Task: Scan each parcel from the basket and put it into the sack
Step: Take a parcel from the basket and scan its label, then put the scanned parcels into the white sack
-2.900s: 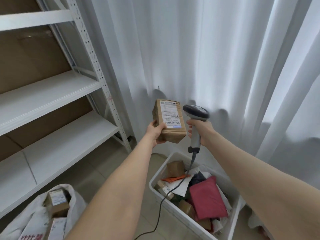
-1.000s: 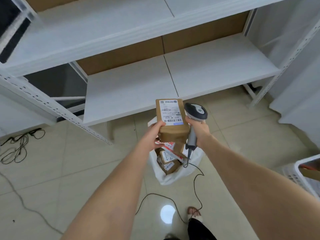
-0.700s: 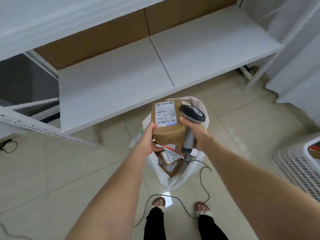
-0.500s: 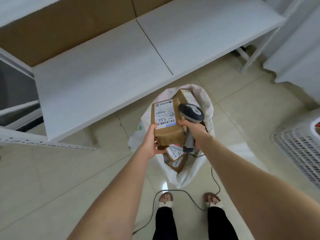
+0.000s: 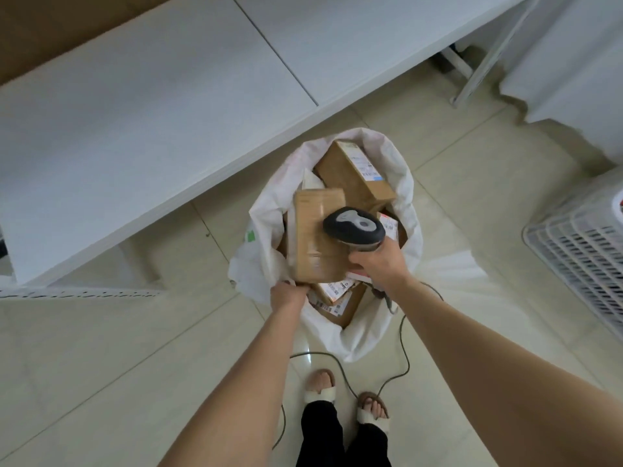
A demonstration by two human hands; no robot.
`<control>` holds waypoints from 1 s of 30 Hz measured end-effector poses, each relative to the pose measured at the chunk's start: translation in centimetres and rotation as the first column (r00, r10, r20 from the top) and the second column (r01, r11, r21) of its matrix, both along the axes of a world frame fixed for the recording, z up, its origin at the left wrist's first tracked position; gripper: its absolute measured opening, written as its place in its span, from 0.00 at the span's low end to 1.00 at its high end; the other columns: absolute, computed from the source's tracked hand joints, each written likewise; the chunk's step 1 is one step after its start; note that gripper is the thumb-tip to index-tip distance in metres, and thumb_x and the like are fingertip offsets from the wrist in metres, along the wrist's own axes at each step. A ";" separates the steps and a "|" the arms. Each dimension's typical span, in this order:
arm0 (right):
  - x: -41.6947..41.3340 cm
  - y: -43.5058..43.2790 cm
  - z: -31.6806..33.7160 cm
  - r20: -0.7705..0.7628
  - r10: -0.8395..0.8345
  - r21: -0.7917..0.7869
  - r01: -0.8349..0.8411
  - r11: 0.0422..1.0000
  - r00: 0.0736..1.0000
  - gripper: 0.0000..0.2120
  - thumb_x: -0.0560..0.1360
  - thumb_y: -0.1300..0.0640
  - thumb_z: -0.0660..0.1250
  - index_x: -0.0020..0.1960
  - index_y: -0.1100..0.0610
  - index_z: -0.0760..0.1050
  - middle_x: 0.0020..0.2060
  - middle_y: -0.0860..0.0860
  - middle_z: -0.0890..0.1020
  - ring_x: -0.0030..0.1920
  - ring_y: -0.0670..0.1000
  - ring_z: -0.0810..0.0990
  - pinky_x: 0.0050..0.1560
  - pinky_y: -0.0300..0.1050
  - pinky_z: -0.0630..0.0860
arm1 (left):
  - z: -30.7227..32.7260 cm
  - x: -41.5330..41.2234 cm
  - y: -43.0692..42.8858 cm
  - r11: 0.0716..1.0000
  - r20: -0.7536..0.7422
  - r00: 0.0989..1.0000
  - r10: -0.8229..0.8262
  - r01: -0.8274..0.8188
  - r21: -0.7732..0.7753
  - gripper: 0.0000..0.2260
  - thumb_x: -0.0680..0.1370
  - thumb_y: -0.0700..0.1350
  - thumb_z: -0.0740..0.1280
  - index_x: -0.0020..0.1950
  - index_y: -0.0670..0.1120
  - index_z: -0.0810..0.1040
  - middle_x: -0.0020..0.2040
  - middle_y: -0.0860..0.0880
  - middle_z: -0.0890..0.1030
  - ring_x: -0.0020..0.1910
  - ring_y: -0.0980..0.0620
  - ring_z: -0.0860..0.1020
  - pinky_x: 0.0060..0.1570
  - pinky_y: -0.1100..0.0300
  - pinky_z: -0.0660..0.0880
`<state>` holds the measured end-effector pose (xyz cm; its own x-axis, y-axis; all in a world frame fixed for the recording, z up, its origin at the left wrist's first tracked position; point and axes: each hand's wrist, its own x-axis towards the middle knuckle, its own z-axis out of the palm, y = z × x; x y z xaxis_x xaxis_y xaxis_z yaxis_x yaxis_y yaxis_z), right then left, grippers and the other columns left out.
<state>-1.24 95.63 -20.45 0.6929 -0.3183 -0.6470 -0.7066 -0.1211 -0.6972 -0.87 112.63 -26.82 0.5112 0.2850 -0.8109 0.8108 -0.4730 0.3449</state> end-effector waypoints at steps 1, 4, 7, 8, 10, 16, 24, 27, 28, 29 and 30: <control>-0.2 0.2 -0.5 0.000 0.060 -0.021 -0.060 0.998 0.998 0.19 0.72 0.60 0.73 0.62 0.55 0.75 0.50 0.50 0.80 0.52 0.52 0.79 0.53 0.46 0.78 | -0.3 0.1 0.5 0.999 0.058 0.997 0.041 -0.042 0.022 0.16 0.75 0.41 0.70 0.60 0.36 0.78 0.58 0.40 0.80 0.57 0.40 0.78 0.56 0.54 0.73; -0.3 0.9 -1.8 -0.027 0.154 -0.073 -0.156 0.985 0.988 0.14 0.77 0.59 0.67 0.63 0.53 0.77 0.51 0.47 0.79 0.49 0.49 0.76 0.48 0.42 0.77 | -0.4 0.0 1.7 0.993 0.157 0.983 0.090 -0.101 0.062 0.11 0.77 0.42 0.66 0.58 0.42 0.81 0.58 0.41 0.80 0.57 0.39 0.77 0.60 0.52 0.75; 0.5 1.3 -3.2 -0.027 0.095 -0.058 -0.097 0.994 0.995 0.14 0.78 0.60 0.64 0.62 0.51 0.75 0.53 0.47 0.80 0.53 0.50 0.78 0.51 0.46 0.79 | -0.7 0.3 2.8 0.991 0.200 0.976 0.089 -0.107 0.081 0.13 0.77 0.40 0.66 0.60 0.45 0.78 0.60 0.41 0.78 0.56 0.39 0.77 0.57 0.48 0.77; 0.6 1.6 -3.5 -0.023 0.115 -0.041 -0.116 0.992 0.993 0.14 0.79 0.60 0.64 0.64 0.52 0.75 0.53 0.47 0.80 0.53 0.50 0.78 0.50 0.43 0.78 | -0.8 0.3 3.0 0.993 0.207 0.975 0.076 -0.093 0.071 0.15 0.76 0.40 0.66 0.62 0.46 0.76 0.59 0.43 0.77 0.55 0.40 0.77 0.56 0.47 0.78; 0.9 2.4 -4.2 -0.019 0.134 0.021 -0.134 0.991 0.991 0.17 0.78 0.59 0.66 0.67 0.54 0.72 0.55 0.48 0.79 0.54 0.50 0.78 0.53 0.43 0.77 | -1.1 0.3 2.9 0.998 0.223 0.974 0.031 -0.043 0.047 0.20 0.75 0.38 0.65 0.66 0.50 0.73 0.56 0.48 0.76 0.51 0.43 0.77 0.53 0.48 0.79; 0.5 4.0 -8.1 -0.061 0.034 0.197 -0.021 0.980 0.998 0.24 0.76 0.69 0.65 0.70 0.54 0.70 0.60 0.52 0.77 0.61 0.53 0.76 0.61 0.47 0.75 | -2.6 0.5 0.6 0.993 0.291 0.956 0.022 0.012 -0.116 0.27 0.75 0.38 0.66 0.72 0.52 0.66 0.60 0.47 0.77 0.56 0.44 0.78 0.56 0.48 0.78; -3.4 3.4 -12.9 -0.220 0.032 0.040 -0.024 0.999 0.975 0.13 0.76 0.59 0.65 0.60 0.55 0.76 0.57 0.54 0.80 0.60 0.57 0.76 0.65 0.54 0.72 | -4.1 1.6 -0.8 0.950 0.363 0.886 0.290 -0.222 -0.218 0.28 0.65 0.49 0.70 0.65 0.51 0.75 0.56 0.49 0.82 0.55 0.45 0.80 0.56 0.46 0.78; -4.0 4.1 -14.3 -0.391 -0.013 0.167 0.085 0.982 0.920 0.19 0.73 0.48 0.71 0.60 0.57 0.75 0.55 0.56 0.81 0.57 0.58 0.79 0.59 0.54 0.77 | -4.3 2.2 -1.6 0.929 0.372 0.861 0.346 -0.261 -0.261 0.22 0.71 0.46 0.71 0.65 0.49 0.75 0.57 0.49 0.81 0.54 0.45 0.81 0.55 0.47 0.79; -3.9 4.2 -14.6 -0.431 -0.049 0.213 0.155 0.965 0.901 0.19 0.74 0.48 0.71 0.59 0.58 0.74 0.54 0.57 0.81 0.54 0.58 0.79 0.55 0.53 0.78 | -4.5 2.4 -1.7 0.929 0.386 0.853 0.351 -0.266 -0.256 0.21 0.72 0.46 0.71 0.65 0.48 0.76 0.56 0.49 0.81 0.53 0.46 0.81 0.54 0.47 0.79; -3.7 4.3 -14.6 -0.455 -0.063 0.241 0.191 0.951 0.888 0.18 0.75 0.49 0.70 0.59 0.58 0.74 0.53 0.57 0.80 0.54 0.58 0.80 0.54 0.52 0.79 | -4.9 2.5 -1.7 0.929 0.406 0.842 0.355 -0.269 -0.255 0.20 0.72 0.47 0.71 0.64 0.49 0.76 0.56 0.49 0.82 0.54 0.46 0.80 0.55 0.47 0.79; -3.5 4.2 -15.1 -0.445 -0.067 0.238 0.190 0.953 0.893 0.16 0.77 0.51 0.68 0.60 0.59 0.73 0.54 0.58 0.80 0.54 0.59 0.80 0.55 0.53 0.79 | -5.2 2.4 -1.7 0.927 0.418 0.833 0.362 -0.274 -0.256 0.20 0.72 0.48 0.71 0.64 0.50 0.76 0.56 0.50 0.82 0.54 0.47 0.80 0.56 0.47 0.78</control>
<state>-4.76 99.78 -35.55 0.2949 -0.1572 -0.9425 -0.9383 0.1389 -0.3167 1.50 110.94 -32.01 0.7372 0.3691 -0.5660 0.6396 -0.1108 0.7607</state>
